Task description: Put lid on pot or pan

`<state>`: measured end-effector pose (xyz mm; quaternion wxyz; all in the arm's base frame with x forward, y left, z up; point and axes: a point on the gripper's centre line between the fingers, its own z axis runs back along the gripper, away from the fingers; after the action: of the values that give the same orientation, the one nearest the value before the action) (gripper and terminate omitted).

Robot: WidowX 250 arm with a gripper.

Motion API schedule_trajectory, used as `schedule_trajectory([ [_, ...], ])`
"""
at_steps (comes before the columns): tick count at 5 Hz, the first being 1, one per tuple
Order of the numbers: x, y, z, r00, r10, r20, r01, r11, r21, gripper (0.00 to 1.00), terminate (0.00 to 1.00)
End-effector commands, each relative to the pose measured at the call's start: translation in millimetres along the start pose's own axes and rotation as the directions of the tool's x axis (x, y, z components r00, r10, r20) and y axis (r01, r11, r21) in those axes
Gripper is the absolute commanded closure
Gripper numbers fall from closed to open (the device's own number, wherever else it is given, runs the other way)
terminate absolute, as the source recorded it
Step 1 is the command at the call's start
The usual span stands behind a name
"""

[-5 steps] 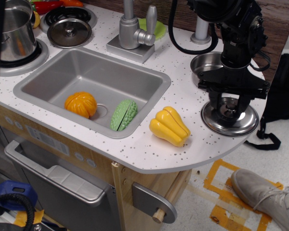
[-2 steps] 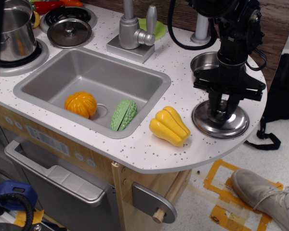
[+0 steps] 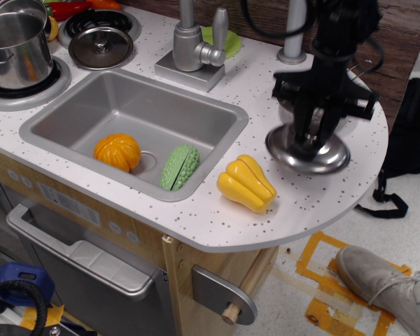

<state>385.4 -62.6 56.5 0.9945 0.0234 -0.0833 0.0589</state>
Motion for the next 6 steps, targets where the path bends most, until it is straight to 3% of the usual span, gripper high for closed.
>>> schedule_trajectory([
  [1,23.4,8.2,53.9,0.991,-0.014,0.132,0.014,1.0,-0.005,1.0,0.0],
  [2,43.3,16.4,60.8,0.98,-0.062,0.186,0.064,0.998,-0.004,1.0,0.0],
  [3,62.5,20.9,51.7,0.962,-0.09,0.258,0.098,0.995,-0.019,1.0,0.0],
  [6,97.4,28.9,8.1,0.932,-0.158,0.325,0.196,0.977,-0.087,1.0,0.0],
])
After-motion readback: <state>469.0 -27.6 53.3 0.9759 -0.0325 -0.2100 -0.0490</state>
